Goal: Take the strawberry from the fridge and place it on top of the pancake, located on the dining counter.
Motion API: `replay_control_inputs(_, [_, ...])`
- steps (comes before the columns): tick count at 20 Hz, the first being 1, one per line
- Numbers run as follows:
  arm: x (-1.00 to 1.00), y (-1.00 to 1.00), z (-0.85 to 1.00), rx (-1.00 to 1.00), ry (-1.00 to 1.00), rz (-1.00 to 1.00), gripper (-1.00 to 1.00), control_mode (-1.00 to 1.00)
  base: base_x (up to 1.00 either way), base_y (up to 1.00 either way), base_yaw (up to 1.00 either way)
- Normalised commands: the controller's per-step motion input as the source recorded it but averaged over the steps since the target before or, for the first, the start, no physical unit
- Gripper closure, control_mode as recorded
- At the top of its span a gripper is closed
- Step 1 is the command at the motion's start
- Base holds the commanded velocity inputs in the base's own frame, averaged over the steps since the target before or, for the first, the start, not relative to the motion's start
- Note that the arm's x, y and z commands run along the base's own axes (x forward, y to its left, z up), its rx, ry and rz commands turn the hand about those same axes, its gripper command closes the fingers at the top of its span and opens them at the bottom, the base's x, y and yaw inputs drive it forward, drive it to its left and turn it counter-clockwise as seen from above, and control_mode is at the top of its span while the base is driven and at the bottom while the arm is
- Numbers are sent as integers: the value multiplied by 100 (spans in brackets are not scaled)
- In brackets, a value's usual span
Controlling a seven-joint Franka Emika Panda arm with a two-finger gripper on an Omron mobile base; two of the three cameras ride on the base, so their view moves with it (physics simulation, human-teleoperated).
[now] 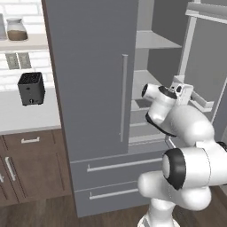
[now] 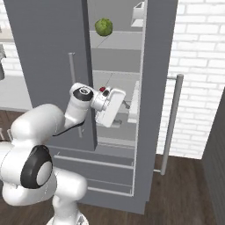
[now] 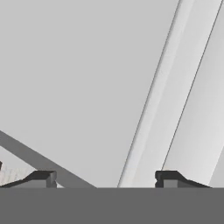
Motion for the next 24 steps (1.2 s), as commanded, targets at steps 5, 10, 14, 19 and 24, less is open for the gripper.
replay_control_inputs(5, [-2,10,0,0,0,0,-100,-100,0,0,0])
replay_control_inputs(10, [17,78,0,23,-10,0,-100,-100,0,0,0])
replay_control_inputs(14, [49,99,-39,37,-20,-4,-100,-100,0,0,0])
replay_control_inputs(19, [41,76,-91,71,-23,-9,-100,-100,0,0,0])
replay_control_inputs(24, [29,76,-41,51,-45,-12,-100,-100,0,0,0])
